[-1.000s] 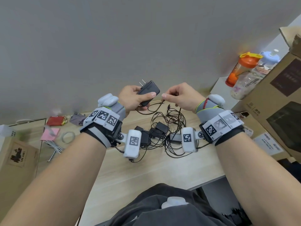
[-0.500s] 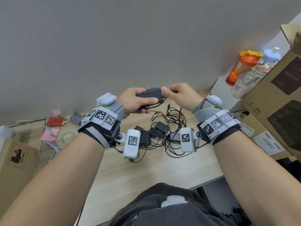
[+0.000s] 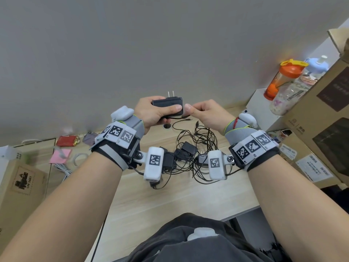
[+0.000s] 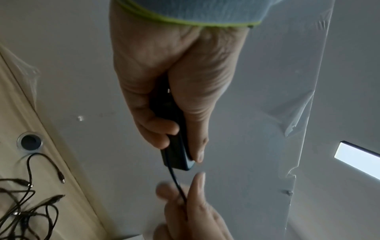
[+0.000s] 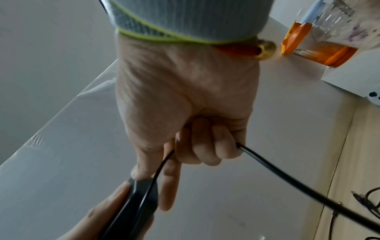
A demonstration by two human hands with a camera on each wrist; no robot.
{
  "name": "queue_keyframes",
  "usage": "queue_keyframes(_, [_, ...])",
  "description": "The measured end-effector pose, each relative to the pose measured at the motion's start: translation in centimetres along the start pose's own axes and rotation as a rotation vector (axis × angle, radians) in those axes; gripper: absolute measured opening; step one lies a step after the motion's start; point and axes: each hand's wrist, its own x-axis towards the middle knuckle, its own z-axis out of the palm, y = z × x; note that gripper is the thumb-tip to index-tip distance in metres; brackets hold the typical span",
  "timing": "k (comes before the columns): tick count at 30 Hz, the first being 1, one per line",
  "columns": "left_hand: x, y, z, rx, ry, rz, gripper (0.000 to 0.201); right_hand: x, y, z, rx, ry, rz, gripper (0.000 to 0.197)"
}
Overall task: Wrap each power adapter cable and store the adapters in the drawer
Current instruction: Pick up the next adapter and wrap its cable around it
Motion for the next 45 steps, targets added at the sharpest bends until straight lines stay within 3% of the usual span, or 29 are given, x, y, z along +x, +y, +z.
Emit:
queue_keyframes(6, [0.1, 0.1, -1.2, 0.196, 0.11, 0.064, 0.046, -0.5, 0.5, -0.8, 0.057, 0.007, -0.01, 0.026])
queue_keyframes(17, [-1.3, -0.4, 0.6, 0.334, -0.121, 0.092, 0.038, 0.9, -1.6, -0.9, 0.096, 0.124, -0.111, 0.02])
queue_keyframes(29, [-2.6, 0.9, 0.5, 0.295, -0.236, 0.133, 0.034, 0.8, -0.7, 0.0, 0.231, 0.143, -0.094, 0.026])
queue_keyframes(33, [-2.6, 1.4, 0.6, 0.187, -0.189, 0.166, 0.03, 0.7, -0.3, 1.2, 0.272, 0.125, -0.069, 0.035])
queue_keyframes(39, [-1.7, 1.8, 0.2, 0.053, -0.012, 0.183, 0.026, 0.1, -0.5, 2.6, 0.202, 0.024, -0.069, 0.032])
queue_keyframes(45, [-0.6, 1.2, -0.4, 0.028, 0.106, 0.17, 0.04, -0.2, -1.0, 3.9, 0.074, -0.088, -0.085, 0.028])
